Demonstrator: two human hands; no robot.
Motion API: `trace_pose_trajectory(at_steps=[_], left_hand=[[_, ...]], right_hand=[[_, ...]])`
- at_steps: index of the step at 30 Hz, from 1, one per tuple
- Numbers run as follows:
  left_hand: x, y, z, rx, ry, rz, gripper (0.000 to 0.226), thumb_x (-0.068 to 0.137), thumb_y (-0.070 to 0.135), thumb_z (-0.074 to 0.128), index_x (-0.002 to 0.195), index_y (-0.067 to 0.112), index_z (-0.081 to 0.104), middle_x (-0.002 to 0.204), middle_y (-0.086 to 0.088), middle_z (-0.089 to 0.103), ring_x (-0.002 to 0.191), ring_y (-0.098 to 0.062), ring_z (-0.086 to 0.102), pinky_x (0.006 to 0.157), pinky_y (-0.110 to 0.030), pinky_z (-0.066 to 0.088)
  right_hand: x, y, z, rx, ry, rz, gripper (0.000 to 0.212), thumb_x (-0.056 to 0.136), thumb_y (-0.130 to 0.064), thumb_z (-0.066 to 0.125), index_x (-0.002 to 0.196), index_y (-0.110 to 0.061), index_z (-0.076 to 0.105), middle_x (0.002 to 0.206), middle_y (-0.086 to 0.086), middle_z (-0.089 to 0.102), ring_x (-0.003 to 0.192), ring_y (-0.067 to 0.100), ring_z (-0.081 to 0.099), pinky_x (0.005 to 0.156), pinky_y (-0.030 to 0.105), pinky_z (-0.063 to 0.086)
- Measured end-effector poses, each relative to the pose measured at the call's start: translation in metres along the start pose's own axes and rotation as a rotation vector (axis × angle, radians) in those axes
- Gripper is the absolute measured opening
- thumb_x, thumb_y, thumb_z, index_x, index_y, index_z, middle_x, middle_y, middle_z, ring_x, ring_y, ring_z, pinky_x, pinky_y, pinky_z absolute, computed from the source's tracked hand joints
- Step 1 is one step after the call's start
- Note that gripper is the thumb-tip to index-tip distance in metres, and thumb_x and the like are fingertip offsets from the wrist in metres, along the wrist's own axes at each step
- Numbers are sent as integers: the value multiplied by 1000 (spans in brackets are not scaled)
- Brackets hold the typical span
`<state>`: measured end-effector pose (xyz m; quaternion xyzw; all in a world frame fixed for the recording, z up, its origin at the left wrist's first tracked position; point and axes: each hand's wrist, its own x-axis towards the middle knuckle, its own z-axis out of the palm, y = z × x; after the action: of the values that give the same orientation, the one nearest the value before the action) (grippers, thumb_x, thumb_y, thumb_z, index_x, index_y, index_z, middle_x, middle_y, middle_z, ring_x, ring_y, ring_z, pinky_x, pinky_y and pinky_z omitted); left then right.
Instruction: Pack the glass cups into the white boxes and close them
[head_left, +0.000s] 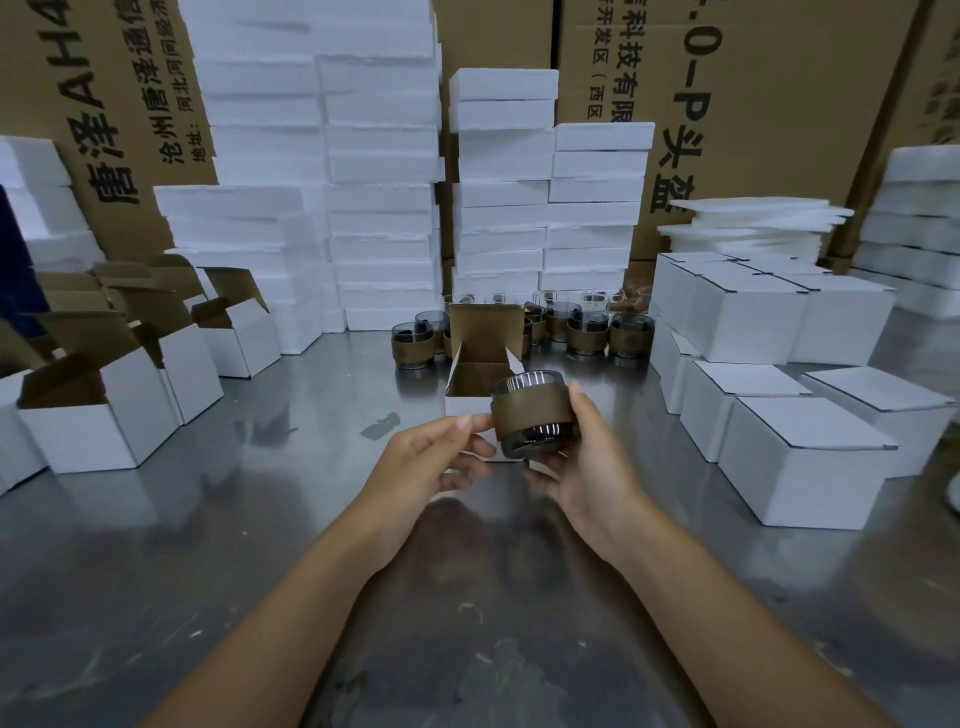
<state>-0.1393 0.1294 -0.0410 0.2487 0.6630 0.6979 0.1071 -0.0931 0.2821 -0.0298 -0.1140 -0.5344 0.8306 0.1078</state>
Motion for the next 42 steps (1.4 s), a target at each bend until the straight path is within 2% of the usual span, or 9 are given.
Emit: trace_pose_trajectory(at_steps=[6, 12, 17, 22, 27, 30, 34, 39, 42], left_hand=[[-1, 0, 0, -12, -47, -13, 31, 72, 54, 53, 91, 43, 75, 85, 3, 69, 79, -13, 63, 77, -26, 50], [0, -1, 1, -26, -36, -36, 49, 71, 55, 54, 103, 23, 72, 85, 0, 68, 78, -13, 62, 72, -24, 50], [2, -3, 2, -56, -35, -54, 48, 69, 55, 56, 93, 17, 74, 83, 0, 69, 74, -12, 63, 66, -22, 50], [2, -3, -1, -61, -95, -50, 43, 76, 53, 54, 103, 24, 72, 96, -2, 72, 82, -11, 67, 80, -30, 48], [2, -3, -1, -162, -158, -78, 47, 82, 45, 50, 119, 18, 62, 106, -9, 70, 88, -16, 67, 80, -30, 51], [2, -1, -2, -203, -194, -142, 53, 85, 52, 43, 124, 21, 59, 118, -13, 65, 101, -24, 64, 91, -34, 51], [3, -2, -3, -219, -207, -159, 50, 88, 53, 40, 123, 24, 61, 124, -10, 63, 119, -32, 55, 105, -45, 40], [2, 1, -4, -213, -191, -80, 42, 87, 46, 49, 122, 26, 62, 123, -4, 64, 113, -24, 61, 91, -34, 52], [1, 2, -6, -182, -163, -21, 42, 89, 38, 52, 127, 19, 57, 122, -4, 64, 114, -23, 60, 88, -30, 52]], right_hand=[[0, -2, 1, 71, 10, 71, 54, 96, -53, 33, 123, -13, 57, 105, 13, 64, 79, 15, 57, 63, 29, 43], [0, 2, 0, -41, -42, -15, 39, 95, -49, 41, 108, -19, 62, 97, 7, 71, 92, 20, 68, 73, 31, 50], [-7, 2, 2, -120, -86, -150, 39, 81, -47, 60, 101, -15, 67, 86, 2, 73, 79, 10, 70, 64, 23, 52], [-12, 5, 4, -268, -57, -338, 55, 61, -53, 69, 101, -15, 69, 95, 3, 72, 93, 17, 68, 84, 30, 55], [-10, 10, 4, -425, 31, -506, 63, 57, -53, 75, 112, -26, 59, 108, -7, 62, 99, 2, 58, 73, 9, 47], [-10, 15, 3, -532, 34, -613, 55, 62, -42, 84, 108, -35, 54, 110, -10, 55, 100, -9, 51, 75, 6, 45], [-11, 17, 4, -615, 43, -706, 61, 54, -47, 80, 106, -35, 50, 109, -8, 54, 101, -3, 53, 74, 8, 45], [-11, 17, 2, -674, -4, -703, 66, 54, -50, 79, 110, -33, 47, 112, -9, 53, 105, -1, 50, 78, 6, 44], [-11, 17, -1, -714, -44, -705, 66, 60, -41, 83, 113, -31, 45, 114, -10, 53, 109, -3, 48, 83, 2, 38]])
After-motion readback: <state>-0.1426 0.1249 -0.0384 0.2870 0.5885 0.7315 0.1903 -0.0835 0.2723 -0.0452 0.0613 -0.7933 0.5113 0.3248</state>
